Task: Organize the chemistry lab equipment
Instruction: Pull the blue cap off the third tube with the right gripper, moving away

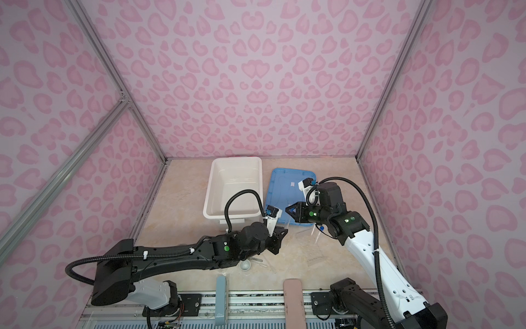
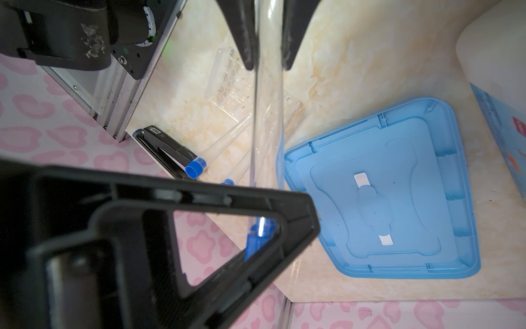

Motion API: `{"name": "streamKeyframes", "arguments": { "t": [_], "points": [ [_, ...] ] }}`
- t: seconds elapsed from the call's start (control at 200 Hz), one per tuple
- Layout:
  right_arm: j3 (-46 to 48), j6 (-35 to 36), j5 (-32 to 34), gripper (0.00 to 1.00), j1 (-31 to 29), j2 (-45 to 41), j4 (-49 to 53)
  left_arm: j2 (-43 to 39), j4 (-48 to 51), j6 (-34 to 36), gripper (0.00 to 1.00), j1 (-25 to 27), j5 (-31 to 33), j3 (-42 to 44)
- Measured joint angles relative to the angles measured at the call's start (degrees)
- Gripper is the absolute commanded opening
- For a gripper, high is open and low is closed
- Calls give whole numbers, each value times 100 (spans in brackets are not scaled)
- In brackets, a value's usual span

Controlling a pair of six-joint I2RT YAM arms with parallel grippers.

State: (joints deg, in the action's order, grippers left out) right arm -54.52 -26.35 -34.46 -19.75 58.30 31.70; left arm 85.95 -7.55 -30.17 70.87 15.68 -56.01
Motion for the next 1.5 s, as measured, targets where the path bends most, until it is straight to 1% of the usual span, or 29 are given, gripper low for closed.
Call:
{"name": "streamKeyframes", "arguments": {
  "t": [0.06, 0.08, 0.095, 0.1, 0.105, 0.125, 0.225, 0.245, 0.265, 0.37, 0.485, 0.55, 0.655, 0.77, 0.9, 1.08, 1.19, 1.335, 1.5],
  "points": [
    [33, 7, 20, 14, 2, -39, 13, 17, -7, 20, 28, 0, -2, 0],
    [44, 11, 28, 14, 2, -57, 20, 24, -9, 22, 34, 0, -4, 0],
    [50, 20, 37, 14, 2, -74, 28, 31, -15, 22, 47, 2, -4, 0],
    [55, 24, 39, 14, 2, -81, 33, 33, -17, 20, 47, 2, -7, 0],
    [55, 28, 42, 14, 2, -85, 35, 35, -20, 20, 52, 2, -7, 0],
    [74, 46, 50, 13, 2, -116, 33, 39, -20, 28, 61, 2, -7, 0],
    [157, 149, 201, 13, -7, -302, 63, 37, -42, 22, 94, -2, -7, 7],
    [179, 175, 282, 13, -28, -372, 74, 37, -68, 20, 98, -4, -11, 15],
    [192, 201, 361, 13, -48, -435, 81, 37, -72, 20, 99, -4, -11, 17],
    [286, 413, 911, 12, -249, -859, 83, -11, -103, -28, 99, 2, -94, 28],
    [601, 669, 1878, 12, -581, -1537, 85, -81, -245, -107, 100, 7, -199, 28],
    [780, 761, 2306, 12, -726, -1867, 66, -81, -306, -136, 99, 9, -238, 28],
    [1062, 804, 3012, 12, -898, -2363, 57, -50, -330, -175, 100, 9, -256, 24],
    [1322, 789, 3648, 14, -940, -2830, 15, 44, -343, -238, 100, 11, -374, 22],
    [1519, 610, 4048, 15, -940, -3322, 98, 83, -350, -280, 100, 13, -420, 15],
    [1799, 262, 4271, 14, -946, -3781, 275, 83, -365, -258, 100, 13, -407, 15],
    [1873, 26, 4520, 14, -946, -4074, 461, 81, -365, -229, 100, 13, -407, 15],
    [1873, -262, 5025, 13, -944, -4054, 614, 81, -369, -216, 99, 13, -407, 15],
    [1770, -619, 5652, 12, -1060, -3679, 999, 81, -369, -219, 99, 13, -391, 17]
  ]
}}
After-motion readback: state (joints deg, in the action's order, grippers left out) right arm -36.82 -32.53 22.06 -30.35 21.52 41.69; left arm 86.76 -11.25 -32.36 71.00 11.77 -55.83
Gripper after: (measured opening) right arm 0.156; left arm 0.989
